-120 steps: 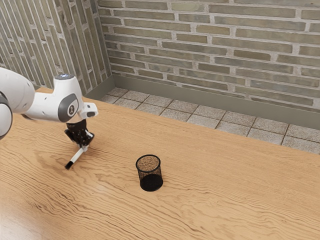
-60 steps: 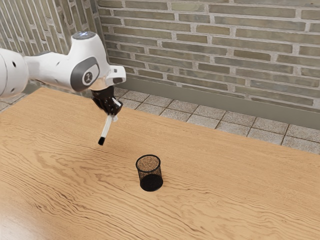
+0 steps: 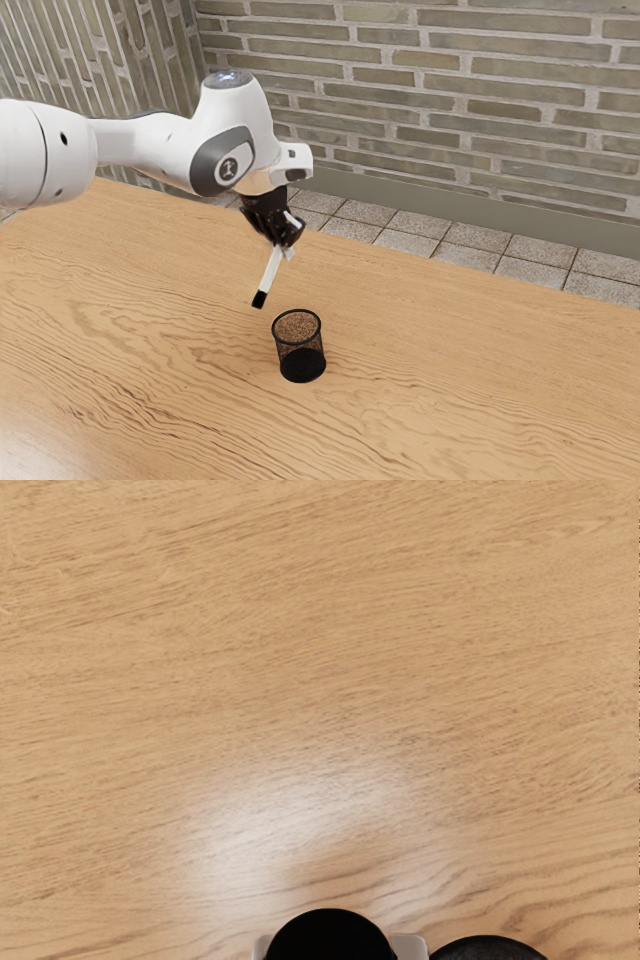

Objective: Put the marker into the pen holder.

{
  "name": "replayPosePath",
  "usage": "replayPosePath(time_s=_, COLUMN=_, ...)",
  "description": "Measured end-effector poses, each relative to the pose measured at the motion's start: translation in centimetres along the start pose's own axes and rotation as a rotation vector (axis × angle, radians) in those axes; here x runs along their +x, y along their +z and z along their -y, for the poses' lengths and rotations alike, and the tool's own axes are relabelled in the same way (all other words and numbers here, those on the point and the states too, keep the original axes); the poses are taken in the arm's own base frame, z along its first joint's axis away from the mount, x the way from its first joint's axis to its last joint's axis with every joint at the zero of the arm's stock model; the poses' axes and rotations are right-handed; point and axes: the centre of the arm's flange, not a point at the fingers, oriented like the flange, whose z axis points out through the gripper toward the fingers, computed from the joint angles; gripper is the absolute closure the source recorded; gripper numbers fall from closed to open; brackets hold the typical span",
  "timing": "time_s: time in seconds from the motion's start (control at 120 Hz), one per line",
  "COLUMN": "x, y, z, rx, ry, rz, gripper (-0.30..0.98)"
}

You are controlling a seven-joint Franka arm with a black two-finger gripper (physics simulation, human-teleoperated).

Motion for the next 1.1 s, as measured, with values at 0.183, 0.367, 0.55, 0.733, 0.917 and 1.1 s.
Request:
replayPosePath(time_s=0.183, x=1.0, y=1.7, z=-1.6, rx=-0.018, ry=0.002, rz=-0.049, gripper=0.74)
replayPosePath(time_s=0.367, x=1.8, y=2.1, z=-2.4, rx=-0.026, ry=0.000, rz=-0.109, gripper=0.73)
replayPosePath(time_s=0.55, x=1.9, y=1.3, z=-3.2, rx=-0.031, ry=-0.004, rz=-0.148, gripper=0.73)
replayPosePath(time_s=0.733, x=0.4, y=0.7, z=-5.2, rx=-0.038, ry=0.002, rz=-0.143, gripper=0.73)
replayPosePath(time_s=0.917, x=-0.1, y=-2.1, z=-4.6, rx=-0.032, ry=-0.023, rz=-0.156, gripper=0.72)
replayPosePath(time_s=1.1, x=-1.6, y=-0.5, z=-5.3, rx=-0.033, ry=-0.036, rz=-0.090, gripper=0.72)
